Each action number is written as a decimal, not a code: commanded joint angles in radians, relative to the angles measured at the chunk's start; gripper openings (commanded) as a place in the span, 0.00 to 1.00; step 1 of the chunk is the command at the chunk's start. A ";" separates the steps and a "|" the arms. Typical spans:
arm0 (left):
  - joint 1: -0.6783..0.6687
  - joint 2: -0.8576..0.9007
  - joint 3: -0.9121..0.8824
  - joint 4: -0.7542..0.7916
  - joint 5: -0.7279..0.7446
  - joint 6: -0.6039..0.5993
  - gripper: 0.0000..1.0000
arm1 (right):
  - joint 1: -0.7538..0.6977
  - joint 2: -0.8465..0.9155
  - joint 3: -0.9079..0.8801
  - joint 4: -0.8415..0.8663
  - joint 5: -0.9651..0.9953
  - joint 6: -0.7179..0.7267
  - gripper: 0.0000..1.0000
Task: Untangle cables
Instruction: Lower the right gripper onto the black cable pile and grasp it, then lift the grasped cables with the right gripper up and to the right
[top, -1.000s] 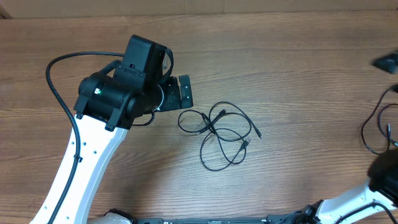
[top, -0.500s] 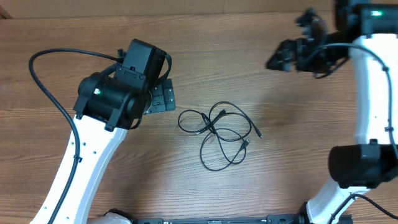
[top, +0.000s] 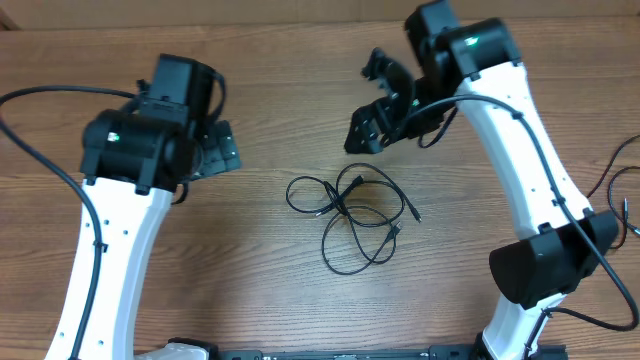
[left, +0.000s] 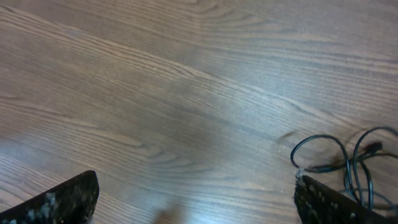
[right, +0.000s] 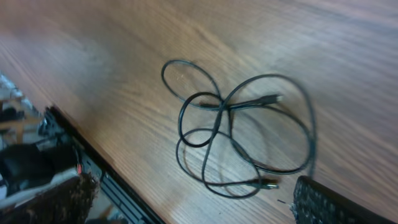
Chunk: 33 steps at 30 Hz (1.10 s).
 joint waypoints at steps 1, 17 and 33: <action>0.053 -0.008 0.011 -0.001 0.088 0.089 1.00 | 0.034 0.006 -0.085 0.024 -0.045 -0.001 1.00; 0.092 -0.008 0.011 0.005 0.114 0.086 1.00 | 0.190 0.006 -0.488 0.412 -0.158 -0.002 1.00; 0.092 -0.008 0.011 0.005 0.114 0.086 1.00 | 0.217 -0.013 -0.562 0.544 -0.156 0.178 0.04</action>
